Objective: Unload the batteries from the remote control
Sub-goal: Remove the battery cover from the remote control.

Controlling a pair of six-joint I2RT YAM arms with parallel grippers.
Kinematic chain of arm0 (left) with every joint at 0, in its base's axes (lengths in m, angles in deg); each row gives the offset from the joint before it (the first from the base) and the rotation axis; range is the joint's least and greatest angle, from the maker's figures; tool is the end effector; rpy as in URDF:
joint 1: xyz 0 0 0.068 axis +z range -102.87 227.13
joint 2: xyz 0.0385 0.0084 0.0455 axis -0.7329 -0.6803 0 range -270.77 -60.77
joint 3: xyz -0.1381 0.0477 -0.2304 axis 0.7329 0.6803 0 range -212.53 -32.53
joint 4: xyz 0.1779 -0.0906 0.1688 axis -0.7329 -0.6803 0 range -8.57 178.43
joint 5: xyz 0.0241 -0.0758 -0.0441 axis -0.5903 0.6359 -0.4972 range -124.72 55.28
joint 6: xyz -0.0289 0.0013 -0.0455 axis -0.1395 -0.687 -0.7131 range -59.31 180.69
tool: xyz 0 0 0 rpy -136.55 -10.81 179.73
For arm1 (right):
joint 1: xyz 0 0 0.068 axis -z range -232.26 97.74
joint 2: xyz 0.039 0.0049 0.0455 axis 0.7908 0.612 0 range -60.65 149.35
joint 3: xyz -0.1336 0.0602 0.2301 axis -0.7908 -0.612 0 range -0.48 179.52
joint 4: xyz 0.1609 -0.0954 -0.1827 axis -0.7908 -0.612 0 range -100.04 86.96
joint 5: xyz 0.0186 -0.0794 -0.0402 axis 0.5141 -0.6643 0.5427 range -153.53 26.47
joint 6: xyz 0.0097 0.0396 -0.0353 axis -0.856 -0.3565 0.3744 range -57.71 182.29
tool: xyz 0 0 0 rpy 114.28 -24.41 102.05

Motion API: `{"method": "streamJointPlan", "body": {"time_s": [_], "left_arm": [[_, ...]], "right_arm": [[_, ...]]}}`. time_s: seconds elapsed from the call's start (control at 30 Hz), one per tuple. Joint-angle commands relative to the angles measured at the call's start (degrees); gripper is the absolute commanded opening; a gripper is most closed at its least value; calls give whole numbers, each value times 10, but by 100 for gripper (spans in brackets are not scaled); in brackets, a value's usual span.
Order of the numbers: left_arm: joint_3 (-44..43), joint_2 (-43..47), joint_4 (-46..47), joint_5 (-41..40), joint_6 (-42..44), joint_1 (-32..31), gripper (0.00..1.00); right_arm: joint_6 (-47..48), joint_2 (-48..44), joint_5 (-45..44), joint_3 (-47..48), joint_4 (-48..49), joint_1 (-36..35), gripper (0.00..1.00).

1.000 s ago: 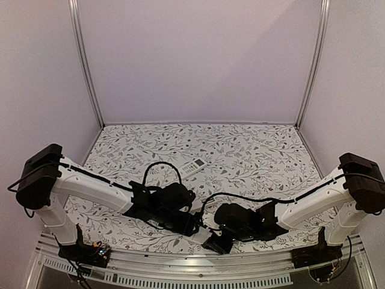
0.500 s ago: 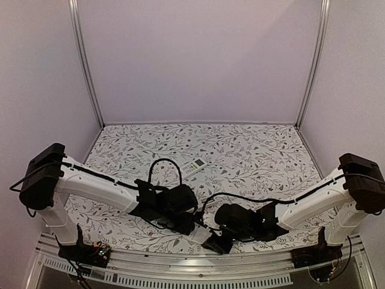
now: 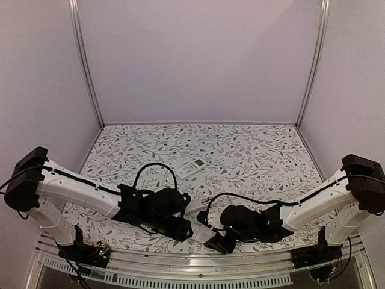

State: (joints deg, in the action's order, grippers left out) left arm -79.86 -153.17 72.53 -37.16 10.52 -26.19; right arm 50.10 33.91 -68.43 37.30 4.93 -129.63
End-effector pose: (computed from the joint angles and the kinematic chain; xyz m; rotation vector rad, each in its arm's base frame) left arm 0.0875 -0.2867 0.1504 0.5469 2.7474 -0.6109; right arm 0.0680 0.2897 0.1221 -1.3181 2.1370 0.5881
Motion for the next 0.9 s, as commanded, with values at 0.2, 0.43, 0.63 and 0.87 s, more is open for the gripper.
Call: {"method": "streamJointPlan", "body": {"time_s": [0.2, 0.43, 0.63, 0.87], "left_arm": [[33, 71, 64, 85, -31, 39, 67], [-3, 37, 20, 79, -15, 51, 74], [-14, 18, 17, 70, -7, 58, 75], [-4, 15, 23, 69, -9, 71, 69]], "right_arm": [[26, -68, -47, -26, 29, 0, 20], [31, -75, -45, -21, 34, -2, 20], [35, -70, -47, -17, 31, -11, 20], [36, -62, -49, -11, 31, -18, 20]]}}
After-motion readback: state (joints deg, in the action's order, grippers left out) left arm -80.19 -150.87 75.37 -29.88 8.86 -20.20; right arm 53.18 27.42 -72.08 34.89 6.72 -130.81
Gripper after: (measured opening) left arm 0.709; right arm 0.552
